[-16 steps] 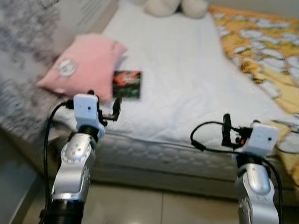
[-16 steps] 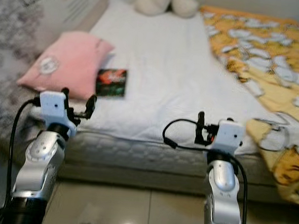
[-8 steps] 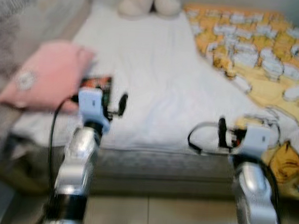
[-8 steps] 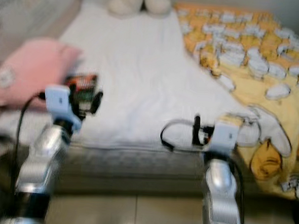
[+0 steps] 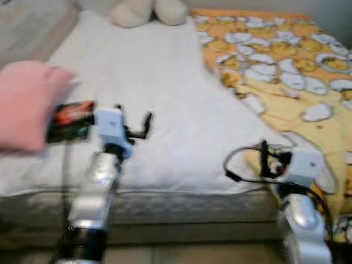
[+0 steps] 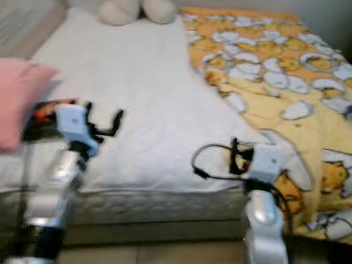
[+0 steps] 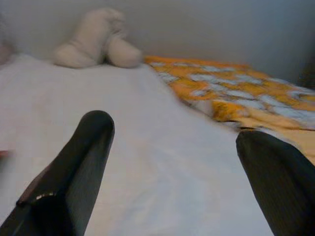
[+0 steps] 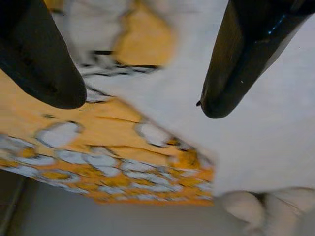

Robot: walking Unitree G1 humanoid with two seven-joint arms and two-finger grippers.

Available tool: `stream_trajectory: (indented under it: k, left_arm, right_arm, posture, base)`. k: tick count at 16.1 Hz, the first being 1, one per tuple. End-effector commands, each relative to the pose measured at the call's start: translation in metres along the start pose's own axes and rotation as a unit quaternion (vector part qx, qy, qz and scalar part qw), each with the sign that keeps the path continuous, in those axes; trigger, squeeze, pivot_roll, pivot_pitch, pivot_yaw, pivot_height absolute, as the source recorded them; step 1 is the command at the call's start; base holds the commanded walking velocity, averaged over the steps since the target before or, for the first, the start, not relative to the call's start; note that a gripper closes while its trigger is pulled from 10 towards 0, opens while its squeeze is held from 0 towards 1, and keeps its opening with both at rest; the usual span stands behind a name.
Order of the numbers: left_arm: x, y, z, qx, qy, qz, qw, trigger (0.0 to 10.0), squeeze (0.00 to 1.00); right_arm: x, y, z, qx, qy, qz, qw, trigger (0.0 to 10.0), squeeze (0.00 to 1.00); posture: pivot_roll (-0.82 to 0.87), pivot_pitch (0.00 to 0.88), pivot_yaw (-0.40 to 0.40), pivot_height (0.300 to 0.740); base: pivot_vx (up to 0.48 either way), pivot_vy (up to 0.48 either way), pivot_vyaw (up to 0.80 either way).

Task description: Clean up the room

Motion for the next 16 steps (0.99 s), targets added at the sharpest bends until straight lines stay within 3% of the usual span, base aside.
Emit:
stream_trajectory:
  k: [1,6,9,11,16]
  left_arm:
    - [-0.006,0.002,0.001,0.007,0.005,-0.007,1.000,10.0,0.00]
    - [-0.006,0.002,0.001,0.006,0.004,-0.003,1.000,10.0,0.00]
    - [-0.009,-0.004,0.001,-0.006,0.024,0.038,0.999,10.0,0.00]
    - [-0.023,-0.015,0.006,-0.034,0.059,0.069,0.995,10.0,0.00]
    - [-0.016,-0.017,0.005,-0.039,0.047,0.043,0.997,10.0,0.00]
  right_arm:
    - [-0.005,0.006,-0.003,0.009,0.007,-0.009,1.000,10.0,0.00]
    - [-0.007,0.005,-0.004,0.007,0.017,-0.003,1.000,10.0,0.00]
    - [-0.012,0.010,-0.008,0.016,0.035,0.016,0.999,10.0,0.00]
    - [-0.012,0.015,-0.010,0.020,0.051,0.036,0.998,10.0,0.00]
    - [-0.013,0.014,-0.018,0.006,0.067,0.032,0.997,10.0,0.00]
  posture:
    - [-0.15,0.000,0.026,0.740]
    - [-0.15,0.000,0.023,0.740]
    - [-0.14,0.000,0.024,0.740]
    - [-0.15,0.000,0.014,0.740]
    - [-0.13,0.000,-0.021,0.740]
  base:
    - [0.000,-0.446,0.00]
    - [0.000,-0.454,0.00]
    - [0.000,-0.454,0.00]
    - [0.000,-0.452,0.00]
    - [0.000,-0.454,0.00]
Point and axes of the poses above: a point about 5 cm out from each wrist's last joint towards the gripper, its own z axis pointing back from the gripper into the wrist, its own y axis along the axis of the wrist's last joint, x = y × z, the point moved 1 cm from there along -z, pointing out of the wrist towards the gripper, and after that the axes turned 2 degrees about -z, right-handed, at the moved point
